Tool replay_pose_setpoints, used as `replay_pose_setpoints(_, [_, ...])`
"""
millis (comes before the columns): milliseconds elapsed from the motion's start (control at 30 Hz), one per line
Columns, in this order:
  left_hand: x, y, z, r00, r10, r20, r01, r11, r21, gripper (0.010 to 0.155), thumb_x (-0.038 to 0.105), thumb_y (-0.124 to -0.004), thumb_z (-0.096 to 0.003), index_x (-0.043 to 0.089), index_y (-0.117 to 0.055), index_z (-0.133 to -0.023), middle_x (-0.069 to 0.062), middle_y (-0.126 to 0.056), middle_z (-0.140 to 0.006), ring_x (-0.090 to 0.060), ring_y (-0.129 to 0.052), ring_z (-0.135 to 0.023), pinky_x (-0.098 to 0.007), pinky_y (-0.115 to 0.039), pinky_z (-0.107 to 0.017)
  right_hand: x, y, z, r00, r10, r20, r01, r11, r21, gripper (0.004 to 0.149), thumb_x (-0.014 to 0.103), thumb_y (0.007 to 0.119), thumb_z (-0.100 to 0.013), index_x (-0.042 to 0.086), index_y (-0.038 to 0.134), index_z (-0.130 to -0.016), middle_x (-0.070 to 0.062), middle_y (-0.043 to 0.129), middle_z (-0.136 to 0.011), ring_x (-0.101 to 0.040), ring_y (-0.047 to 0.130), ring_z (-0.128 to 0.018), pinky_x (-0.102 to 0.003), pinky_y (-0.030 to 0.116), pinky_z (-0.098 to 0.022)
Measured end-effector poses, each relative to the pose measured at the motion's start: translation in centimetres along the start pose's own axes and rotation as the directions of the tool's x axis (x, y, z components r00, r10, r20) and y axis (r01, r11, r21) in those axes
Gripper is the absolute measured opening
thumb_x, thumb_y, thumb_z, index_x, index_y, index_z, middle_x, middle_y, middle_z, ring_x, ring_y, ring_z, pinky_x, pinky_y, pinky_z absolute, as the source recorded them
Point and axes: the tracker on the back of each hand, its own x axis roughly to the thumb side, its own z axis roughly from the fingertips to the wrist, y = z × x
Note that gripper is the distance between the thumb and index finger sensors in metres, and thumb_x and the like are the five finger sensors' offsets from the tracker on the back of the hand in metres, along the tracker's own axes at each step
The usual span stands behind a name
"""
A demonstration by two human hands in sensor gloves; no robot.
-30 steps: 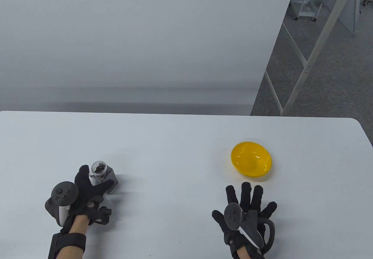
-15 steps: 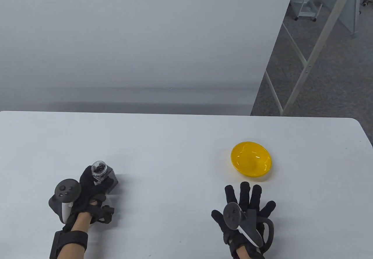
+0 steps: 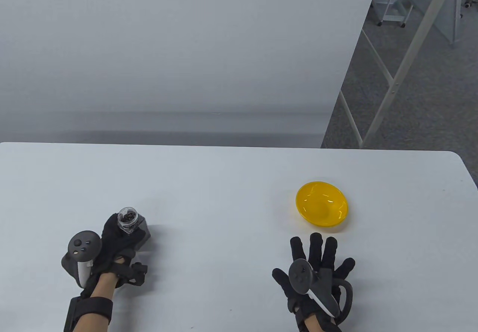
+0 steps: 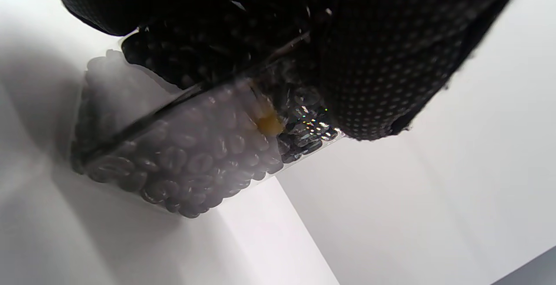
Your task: Pour coffee beans from coffee jar into bowl
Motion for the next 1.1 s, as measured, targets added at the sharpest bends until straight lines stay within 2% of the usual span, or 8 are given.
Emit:
replay_pose_setpoints(600, [5.0, 1.6, 2.2, 0.988, 0.024, 0.153, -0.021, 1.0, -0.022, 0.093, 0.043, -0.102, -0.029, 0.004, -0.054, -0.099, -0.024, -0.064, -0.096, -0.057, -0.078, -0.085, -0.066, -0.069, -0.054, 0.4, 0.0, 0.1, 0.999, -0.002, 0.041, 0.003, 1.0, -0.03, 0.088, 0.079, 0.057, -0.035, 0.041, 0.007, -0.096, -0.015, -0.009, -0.106, -0.051, -0.005, -0.098, -0.086, 0.003, -0.05])
replay_pose_setpoints(733, [6.3, 1.5, 3.1, 0.981, 0.042, 0.188, -0.034, 0.998, -0.046, 0.093, 0.043, -0.102, -0.0287, 0.004, -0.055, -0.099, -0.024, -0.065, -0.096, -0.057, -0.078, -0.084, -0.067, -0.069, -0.054, 0.8, -0.2, 0.2, 0.997, -0.015, 0.071, 0.019, 0.998, -0.056, 0.086, 0.077, 0.059, -0.037, 0.039, 0.011, -0.097, -0.019, 0.006, -0.109, -0.052, 0.009, -0.101, -0.086, 0.008, -0.051])
replay_pose_setpoints(1100, [9.3, 0.2, 5.3, 0.951, 0.099, 0.292, -0.064, 0.99, -0.126, 0.094, 0.043, -0.103, -0.0275, 0.003, -0.057, -0.099, -0.024, -0.067, -0.095, -0.056, -0.081, -0.083, -0.067, -0.07, -0.053, 1.1, -0.1, 0.1, 0.979, -0.136, 0.152, 0.147, 0.987, -0.062, 0.085, 0.072, 0.066, -0.038, 0.036, 0.017, -0.097, -0.02, 0.019, -0.109, -0.052, 0.034, -0.101, -0.086, 0.021, -0.056])
